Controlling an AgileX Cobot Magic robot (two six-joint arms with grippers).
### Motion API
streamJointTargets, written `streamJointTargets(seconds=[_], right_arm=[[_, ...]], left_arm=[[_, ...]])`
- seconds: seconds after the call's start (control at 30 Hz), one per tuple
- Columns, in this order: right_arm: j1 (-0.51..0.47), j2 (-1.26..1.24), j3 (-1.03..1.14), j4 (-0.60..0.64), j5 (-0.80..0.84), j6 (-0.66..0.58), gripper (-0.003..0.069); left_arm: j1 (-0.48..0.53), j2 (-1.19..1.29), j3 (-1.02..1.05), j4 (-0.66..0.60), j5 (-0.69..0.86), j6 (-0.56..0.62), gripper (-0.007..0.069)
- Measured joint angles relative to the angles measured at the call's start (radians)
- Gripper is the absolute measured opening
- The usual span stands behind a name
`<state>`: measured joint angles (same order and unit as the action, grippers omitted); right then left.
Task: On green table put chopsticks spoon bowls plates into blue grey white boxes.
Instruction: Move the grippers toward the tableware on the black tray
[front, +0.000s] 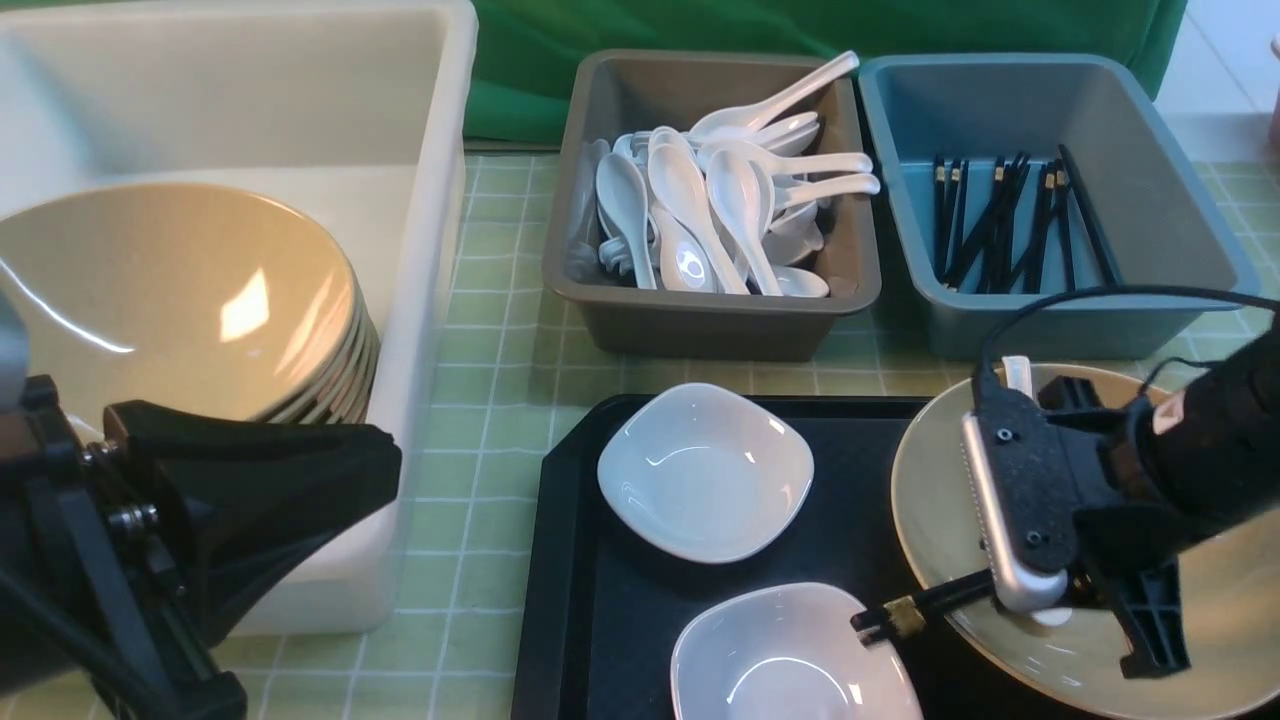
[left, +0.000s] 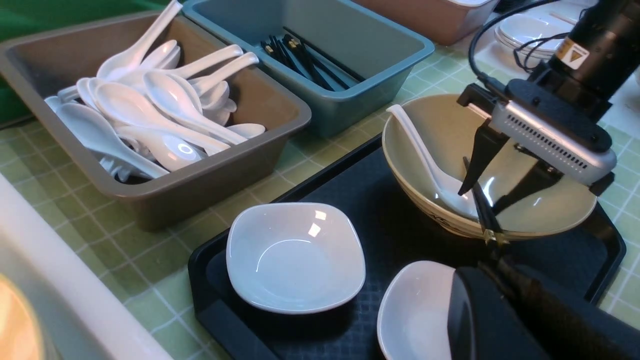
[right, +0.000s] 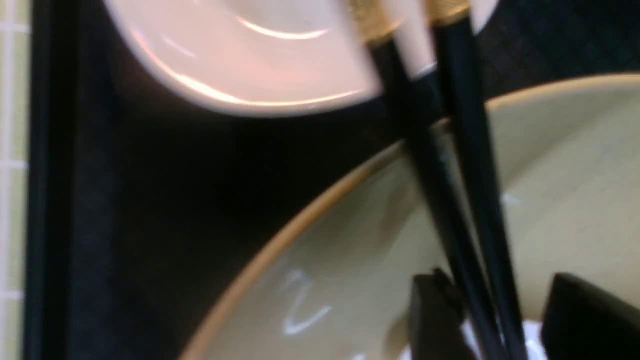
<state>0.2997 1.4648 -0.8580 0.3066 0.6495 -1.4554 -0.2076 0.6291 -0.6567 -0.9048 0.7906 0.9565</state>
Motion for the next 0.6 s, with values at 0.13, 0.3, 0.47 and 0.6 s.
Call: streamJointTargets(seconds=[0.13, 0.3, 0.47, 0.6], right_arm=[[0.0, 0.033, -0.041, 0.001, 0.032, -0.028, 0.0114], [0.0, 0.045, -0.061, 0.002, 0.071, -0.036, 0.0112], [0.0, 0.045, -0.062, 0.002, 0.077, -0.032, 0.0112], [0.0, 0.045, -0.076, 0.001, 0.089, -0.007, 0.0112]], left_arm=[[0.0, 0.0, 0.0, 0.0, 0.0, 0.0, -0.0001], [0.0, 0.0, 0.0, 0.0, 0.0, 0.0, -0.0001], [0.0, 0.0, 0.0, 0.0, 0.0, 0.0, -0.0001], [0.0, 0.0, 0.0, 0.0, 0.0, 0.0, -0.0001]])
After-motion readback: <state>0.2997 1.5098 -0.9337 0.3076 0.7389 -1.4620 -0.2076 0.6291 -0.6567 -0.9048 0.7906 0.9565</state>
